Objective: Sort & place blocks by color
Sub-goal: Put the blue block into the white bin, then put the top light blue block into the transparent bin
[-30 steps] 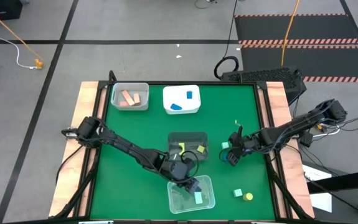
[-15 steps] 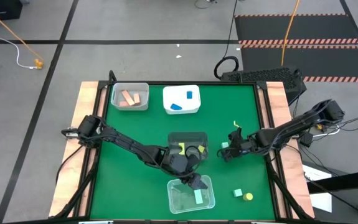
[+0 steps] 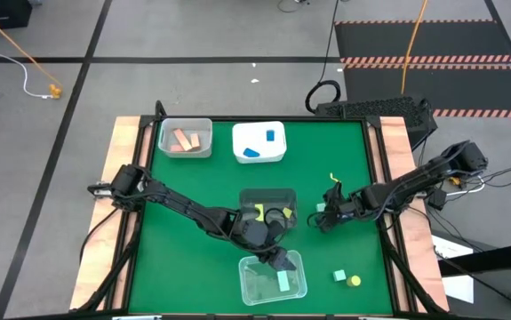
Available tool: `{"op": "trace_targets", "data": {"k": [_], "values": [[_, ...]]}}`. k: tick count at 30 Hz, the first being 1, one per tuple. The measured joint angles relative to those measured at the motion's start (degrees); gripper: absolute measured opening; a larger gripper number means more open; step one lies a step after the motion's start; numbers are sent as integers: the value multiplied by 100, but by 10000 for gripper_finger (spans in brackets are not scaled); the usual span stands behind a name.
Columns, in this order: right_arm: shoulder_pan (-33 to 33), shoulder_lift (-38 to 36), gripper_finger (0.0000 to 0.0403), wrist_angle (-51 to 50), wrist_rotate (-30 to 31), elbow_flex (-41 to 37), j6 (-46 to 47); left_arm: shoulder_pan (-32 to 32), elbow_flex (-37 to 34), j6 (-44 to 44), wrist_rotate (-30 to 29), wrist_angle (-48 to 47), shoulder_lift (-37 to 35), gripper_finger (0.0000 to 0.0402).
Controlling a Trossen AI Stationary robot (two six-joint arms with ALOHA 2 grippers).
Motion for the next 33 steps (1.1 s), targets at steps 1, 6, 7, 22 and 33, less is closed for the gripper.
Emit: {"op": "trace_targets", "data": {"k": [1,6,7,22,33], "values": [[1,0,135,-19,-34,0,-90,0,0,0,17,2,0,235],[2,2,75,-139,-148,-4,-604,0,0,-15,23,4,0,234],[2,2,64,-184,-158,-4,-682,0,0,-15,23,4,0,235],[-9,-609,93,-613,-134,-31,-2219,0,0,169,20,-26,0,235],[-12,-1047,237,-481,717,-31,-4497,18,0,839,452,148,0,235]]}}
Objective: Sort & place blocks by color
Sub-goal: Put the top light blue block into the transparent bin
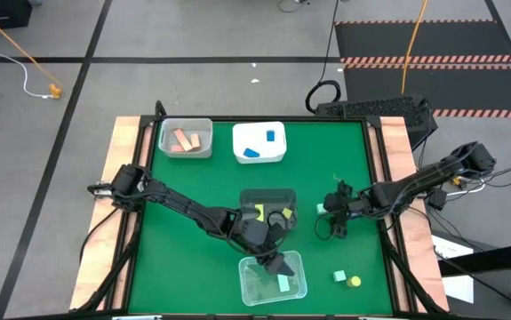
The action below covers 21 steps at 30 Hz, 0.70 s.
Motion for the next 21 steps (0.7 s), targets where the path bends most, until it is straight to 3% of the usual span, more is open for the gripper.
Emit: {"op": "trace_targets", "data": {"k": [5,9,21], "values": [[-1,0,246,374,480,2,-1480,48,0,232,44,-2,0,234],[-40,85,239,599,518,-8,-2103,81,0,254,42,-4,0,234],[-527,404,229,1718,475,-801,-1830,94,0,282,36,57,0,235]]}}
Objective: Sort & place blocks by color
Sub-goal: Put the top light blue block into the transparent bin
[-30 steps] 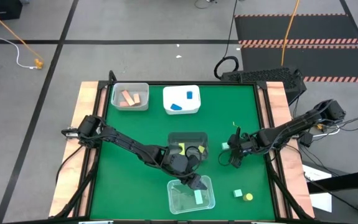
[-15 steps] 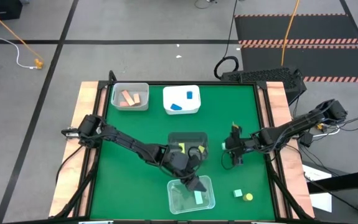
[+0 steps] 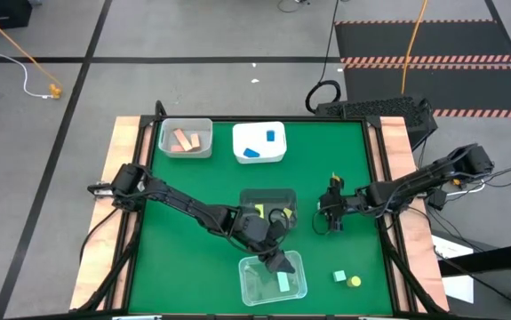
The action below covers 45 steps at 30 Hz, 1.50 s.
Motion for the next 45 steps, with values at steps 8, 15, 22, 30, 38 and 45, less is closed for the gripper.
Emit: {"op": "trace_targets", "data": {"k": [8,15,22,30,38,45], "values": [[-113,-17,146,822,-430,-485,722,62,0,-114,-195,67,0,234],[-113,-26,116,1599,-621,-562,1640,305,0,25,-278,68,0,235],[-99,-199,116,3345,-753,-561,1810,724,0,6,-670,64,0,235],[5,-665,116,4207,-481,-556,1178,1021,0,165,-704,966,0,235],[44,-1553,116,4232,363,-554,129,1232,0,723,-643,2467,-46,235],[45,-2263,116,4381,496,-550,-245,1534,0,732,-630,2866,-48,234]]}}
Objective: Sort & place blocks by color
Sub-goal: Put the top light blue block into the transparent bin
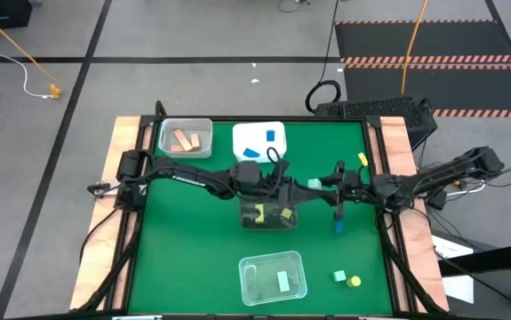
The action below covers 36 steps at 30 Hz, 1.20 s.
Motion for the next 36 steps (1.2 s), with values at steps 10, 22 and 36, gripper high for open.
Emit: {"op": "trace_targets", "data": {"k": [10,22,36], "values": [[0,-661,116,148,621,0,-1221,298,0,-124,511,14,2,235],[2,-748,116,904,388,0,-1072,574,0,-486,533,-311,0,235],[2,261,116,2146,-41,7,-1158,612,0,-1047,224,-126,-8,235]]}}
